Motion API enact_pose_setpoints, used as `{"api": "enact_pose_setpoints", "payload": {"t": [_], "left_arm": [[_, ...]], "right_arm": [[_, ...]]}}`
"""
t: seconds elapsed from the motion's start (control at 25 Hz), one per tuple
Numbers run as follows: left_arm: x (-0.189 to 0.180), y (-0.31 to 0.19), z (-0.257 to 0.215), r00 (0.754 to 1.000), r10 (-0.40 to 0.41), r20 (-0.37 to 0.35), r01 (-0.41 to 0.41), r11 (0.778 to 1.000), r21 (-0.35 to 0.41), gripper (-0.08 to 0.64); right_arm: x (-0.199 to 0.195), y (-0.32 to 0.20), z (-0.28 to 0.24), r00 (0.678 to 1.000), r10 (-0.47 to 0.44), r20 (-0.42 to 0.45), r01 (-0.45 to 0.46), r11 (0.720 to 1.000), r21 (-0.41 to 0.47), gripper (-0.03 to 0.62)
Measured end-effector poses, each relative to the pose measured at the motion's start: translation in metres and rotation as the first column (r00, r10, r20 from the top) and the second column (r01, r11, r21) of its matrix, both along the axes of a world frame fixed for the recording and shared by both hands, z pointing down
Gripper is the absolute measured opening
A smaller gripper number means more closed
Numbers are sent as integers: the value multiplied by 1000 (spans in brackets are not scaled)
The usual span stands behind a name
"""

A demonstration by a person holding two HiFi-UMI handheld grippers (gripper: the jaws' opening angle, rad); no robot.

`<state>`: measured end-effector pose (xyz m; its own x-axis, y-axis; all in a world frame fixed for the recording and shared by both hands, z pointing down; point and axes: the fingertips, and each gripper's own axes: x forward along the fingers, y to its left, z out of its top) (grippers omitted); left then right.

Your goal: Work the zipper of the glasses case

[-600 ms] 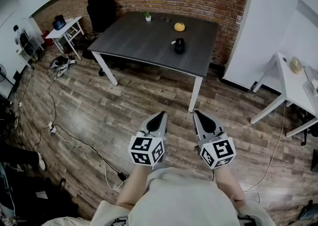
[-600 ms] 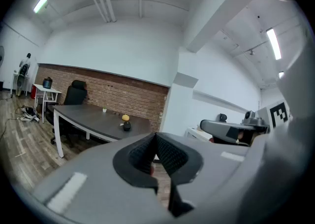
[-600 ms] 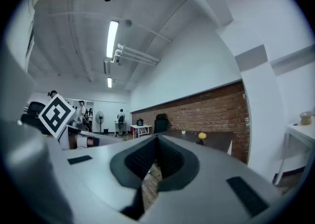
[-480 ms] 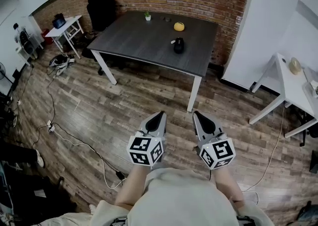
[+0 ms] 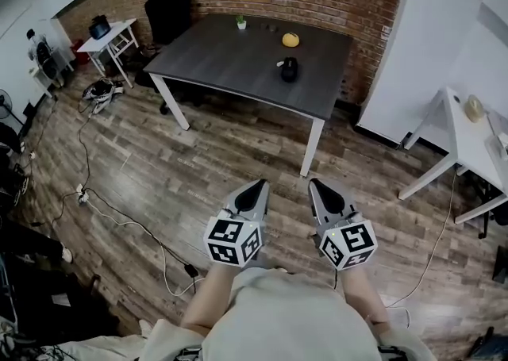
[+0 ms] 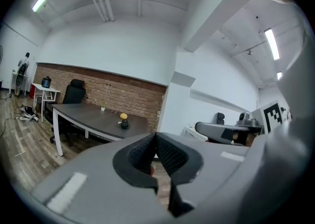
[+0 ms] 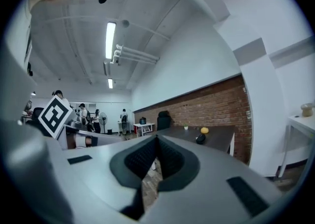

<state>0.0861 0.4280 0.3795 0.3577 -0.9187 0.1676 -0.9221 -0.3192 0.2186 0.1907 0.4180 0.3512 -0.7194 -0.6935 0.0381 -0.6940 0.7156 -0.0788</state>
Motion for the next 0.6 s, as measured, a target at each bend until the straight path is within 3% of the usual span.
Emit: {"api": "enact_pose_setpoints", "payload": {"t": [0.16,0.24,0.36,0.6], "left_arm": [[-1,3,0,999,20,-30,-20,1000,6,26],[-1,0,2,999,40,-32,-40,999,-2,86],[-5,-9,5,999,42,-15,-42,999,-9,122],[-22,-47,12,999,52,8,-52,999,-1,253]], "right_arm": [[1,-2,7,1000,0,2,0,999,-33,40],[1,-7,10,1000,-1,-5,1,999,-42,84],[-1,-17,14,1000,-3,-11,2,999,-52,107],[-17,-58,20,1000,-1,-10,0,998,-55,242]]}}
